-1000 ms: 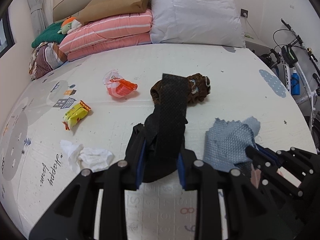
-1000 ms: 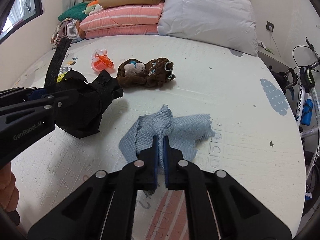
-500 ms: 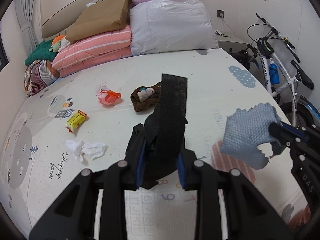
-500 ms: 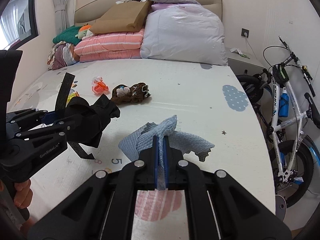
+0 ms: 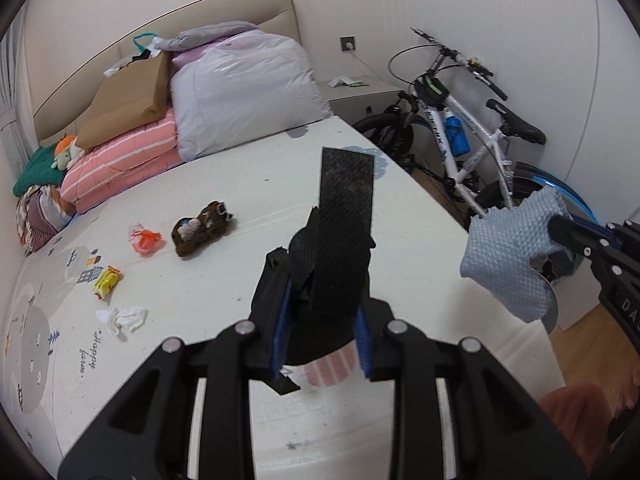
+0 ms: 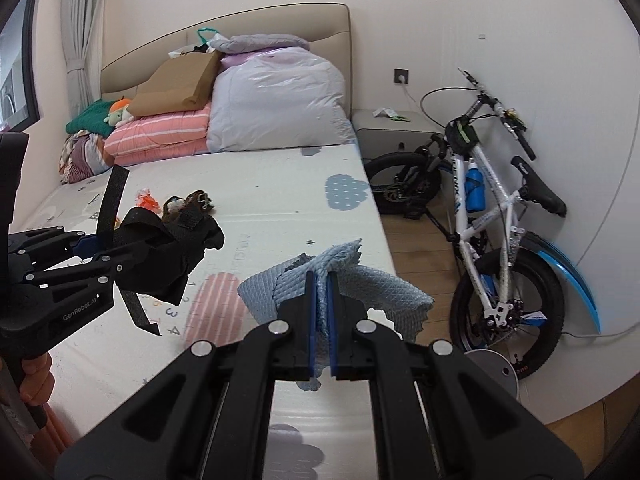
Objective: Collect trash
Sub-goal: 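Lift and carry the black bag and grey-blue cloth to the grey bin, then open both tools over the bin to drop the bag and cloth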
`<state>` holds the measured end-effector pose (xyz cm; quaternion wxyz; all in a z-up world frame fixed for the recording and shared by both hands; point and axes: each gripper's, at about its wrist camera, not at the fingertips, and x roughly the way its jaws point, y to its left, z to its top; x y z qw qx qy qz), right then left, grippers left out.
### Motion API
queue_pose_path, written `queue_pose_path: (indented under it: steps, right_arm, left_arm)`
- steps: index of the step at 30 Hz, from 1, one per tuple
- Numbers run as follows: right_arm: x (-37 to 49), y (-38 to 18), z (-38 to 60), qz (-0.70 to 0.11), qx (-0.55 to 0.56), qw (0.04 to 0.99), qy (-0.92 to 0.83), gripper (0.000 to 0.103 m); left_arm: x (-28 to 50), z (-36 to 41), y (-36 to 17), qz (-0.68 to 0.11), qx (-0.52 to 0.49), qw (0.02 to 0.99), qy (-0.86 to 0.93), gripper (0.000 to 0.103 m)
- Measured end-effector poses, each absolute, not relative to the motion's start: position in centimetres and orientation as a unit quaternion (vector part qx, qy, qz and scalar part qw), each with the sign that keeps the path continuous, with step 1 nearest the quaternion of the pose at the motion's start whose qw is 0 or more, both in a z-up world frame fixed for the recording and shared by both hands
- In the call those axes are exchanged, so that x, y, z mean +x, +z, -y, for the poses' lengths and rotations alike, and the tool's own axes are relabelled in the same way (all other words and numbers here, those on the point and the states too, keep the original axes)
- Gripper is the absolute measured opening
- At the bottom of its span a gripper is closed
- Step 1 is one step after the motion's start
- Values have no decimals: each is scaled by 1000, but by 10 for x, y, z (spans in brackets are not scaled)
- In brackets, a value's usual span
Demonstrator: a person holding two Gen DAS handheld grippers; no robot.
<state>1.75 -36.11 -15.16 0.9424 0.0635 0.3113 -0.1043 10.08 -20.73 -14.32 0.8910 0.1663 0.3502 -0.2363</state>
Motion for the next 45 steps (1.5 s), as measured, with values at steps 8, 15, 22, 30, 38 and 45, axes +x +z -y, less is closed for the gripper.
queue_pose_path:
  steps: [8,15,22,30,38,45]
  right_arm:
    - [-60,-154,445,-303,89,932,-180,4]
    - [-106,-175,511,-312,106,916,-231,4]
    - [-117,-215,571,-329,131,900,-252,4]
    - [-95,-285,616,-372,169,879,-245,4]
    - [-67,-346,640,-415,186,857,-240,11]
    - [-63,-371,654,-419,200,851,-247,27]
  left_arm:
    - [42,304,-145,-337,203,863,-317,28]
    - [8,396,-162,-334,232,832,-378,28]
    - [-3,480,-199,-349,264,793,-424,28]
    - [19,547,-256,-375,294,760,-443,29]
    - [41,572,-309,-399,324,738,-436,29]
    - [41,584,-339,-418,337,721,-438,29]
